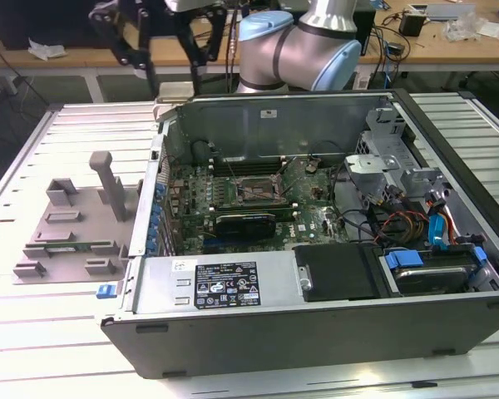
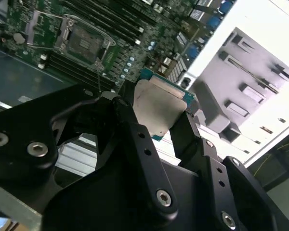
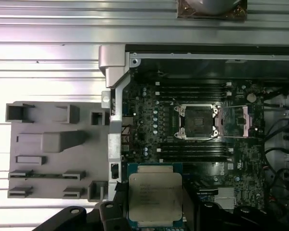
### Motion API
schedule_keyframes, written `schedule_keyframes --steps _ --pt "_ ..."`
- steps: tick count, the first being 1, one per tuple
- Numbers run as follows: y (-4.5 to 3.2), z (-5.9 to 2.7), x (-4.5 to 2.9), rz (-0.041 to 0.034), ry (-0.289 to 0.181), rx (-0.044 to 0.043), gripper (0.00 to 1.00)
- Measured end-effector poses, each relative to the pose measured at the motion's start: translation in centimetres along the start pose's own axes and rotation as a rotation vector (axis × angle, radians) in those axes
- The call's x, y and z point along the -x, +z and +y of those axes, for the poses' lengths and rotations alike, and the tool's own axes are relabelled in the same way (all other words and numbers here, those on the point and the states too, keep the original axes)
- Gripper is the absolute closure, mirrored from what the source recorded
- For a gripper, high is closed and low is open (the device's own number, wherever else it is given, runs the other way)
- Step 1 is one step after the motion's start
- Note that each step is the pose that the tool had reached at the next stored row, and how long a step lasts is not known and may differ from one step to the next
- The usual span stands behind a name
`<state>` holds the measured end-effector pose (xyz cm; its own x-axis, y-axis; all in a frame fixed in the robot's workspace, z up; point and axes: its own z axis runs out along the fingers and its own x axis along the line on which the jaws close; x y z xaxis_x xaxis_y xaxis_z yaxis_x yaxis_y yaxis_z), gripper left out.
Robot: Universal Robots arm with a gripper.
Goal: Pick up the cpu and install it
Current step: 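Pick up the cpu and move it towards the insertion slot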
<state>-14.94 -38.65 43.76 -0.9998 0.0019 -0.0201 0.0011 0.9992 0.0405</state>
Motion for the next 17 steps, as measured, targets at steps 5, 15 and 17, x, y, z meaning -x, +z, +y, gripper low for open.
schedule_keyframes --steps 5,15,17 --pt "0.05 -0.01 2.62 0.0019 0.0 0.0 0.46" --pt "0.1 -0.02 5.38 0.0037 0.0 0.0 0.46" --pt "0.11 -0.02 5.4 0.0036 0.0 0.0001 0.46"
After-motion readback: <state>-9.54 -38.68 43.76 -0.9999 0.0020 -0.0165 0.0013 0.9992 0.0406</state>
